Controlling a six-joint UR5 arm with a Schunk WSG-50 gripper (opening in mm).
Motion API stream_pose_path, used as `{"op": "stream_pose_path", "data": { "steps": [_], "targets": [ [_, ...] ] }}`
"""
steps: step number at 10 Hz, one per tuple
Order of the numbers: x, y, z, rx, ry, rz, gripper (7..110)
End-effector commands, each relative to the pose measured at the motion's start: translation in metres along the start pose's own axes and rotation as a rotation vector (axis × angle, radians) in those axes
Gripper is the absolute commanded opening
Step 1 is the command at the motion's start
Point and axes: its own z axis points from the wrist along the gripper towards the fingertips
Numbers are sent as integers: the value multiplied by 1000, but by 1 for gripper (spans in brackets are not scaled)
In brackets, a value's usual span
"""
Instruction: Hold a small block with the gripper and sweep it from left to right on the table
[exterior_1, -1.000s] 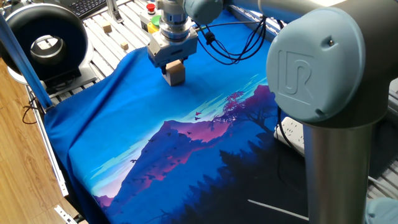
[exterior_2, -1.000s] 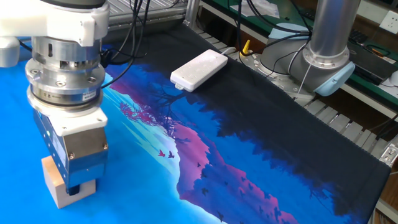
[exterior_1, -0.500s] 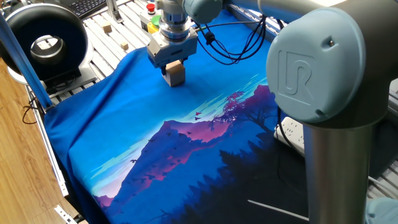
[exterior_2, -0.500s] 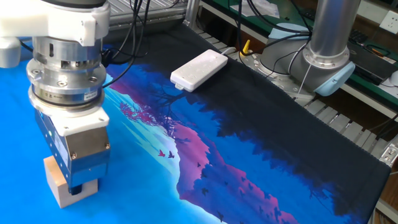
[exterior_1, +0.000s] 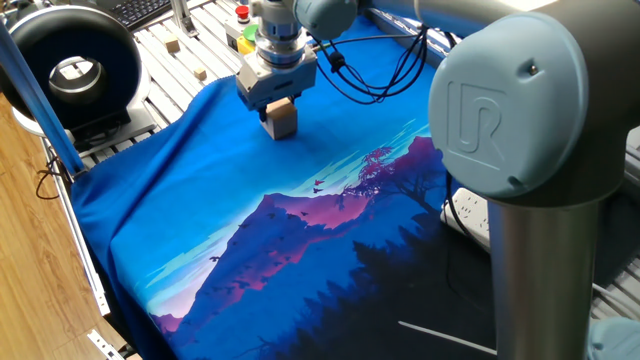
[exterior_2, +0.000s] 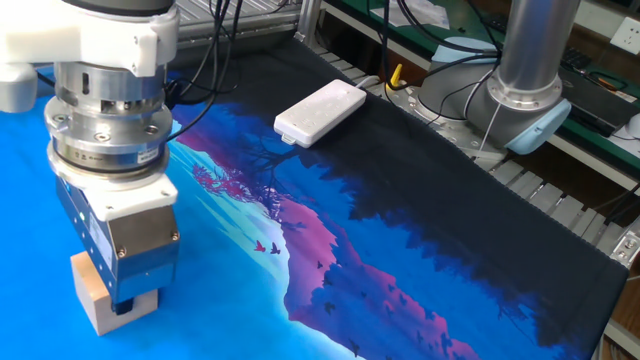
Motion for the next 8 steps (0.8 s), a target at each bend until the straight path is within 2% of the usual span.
{"op": "stream_pose_path", "data": {
  "steps": [1,4,8],
  "targets": [
    [0,1,-3,-13,-2,4,7],
    [-1,13,4,-9,-18,25,7],
    [1,14,-3,-17,-15,24,7]
  ]
}}
